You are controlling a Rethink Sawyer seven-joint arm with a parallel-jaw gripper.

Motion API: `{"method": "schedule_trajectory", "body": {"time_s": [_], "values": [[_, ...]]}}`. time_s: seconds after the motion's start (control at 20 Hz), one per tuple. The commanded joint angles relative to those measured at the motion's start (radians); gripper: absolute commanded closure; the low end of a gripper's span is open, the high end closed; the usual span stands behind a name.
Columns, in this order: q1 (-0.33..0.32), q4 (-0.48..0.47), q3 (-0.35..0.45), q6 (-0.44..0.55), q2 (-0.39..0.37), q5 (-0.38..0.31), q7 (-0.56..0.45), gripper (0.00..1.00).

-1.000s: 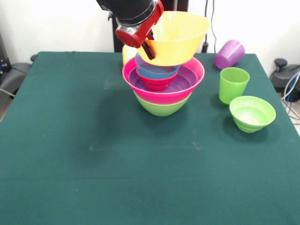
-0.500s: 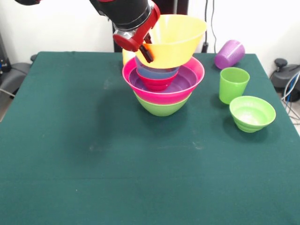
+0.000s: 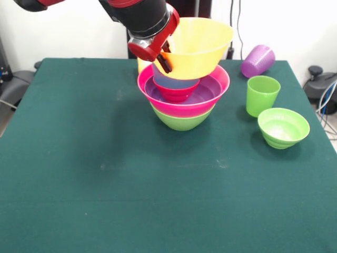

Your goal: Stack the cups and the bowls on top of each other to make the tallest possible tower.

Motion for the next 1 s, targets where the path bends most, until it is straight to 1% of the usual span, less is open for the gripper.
{"method": "schedule_trajectory", "body": {"time_s": [0.05, 0.15, 0.3, 1.0], "values": [[0.032, 0.021, -0.066, -0.007, 0.038, -0.102, -0.106, 1.0], [0.031, 0.02, -0.066, -0.009, 0.042, -0.109, -0.107, 1.0], [0.043, 0.008, -0.085, 0.012, 0.04, -0.142, -0.117, 1.0], [0.045, 0.006, -0.086, 0.01, 0.04, -0.148, -0.113, 1.0]]}}
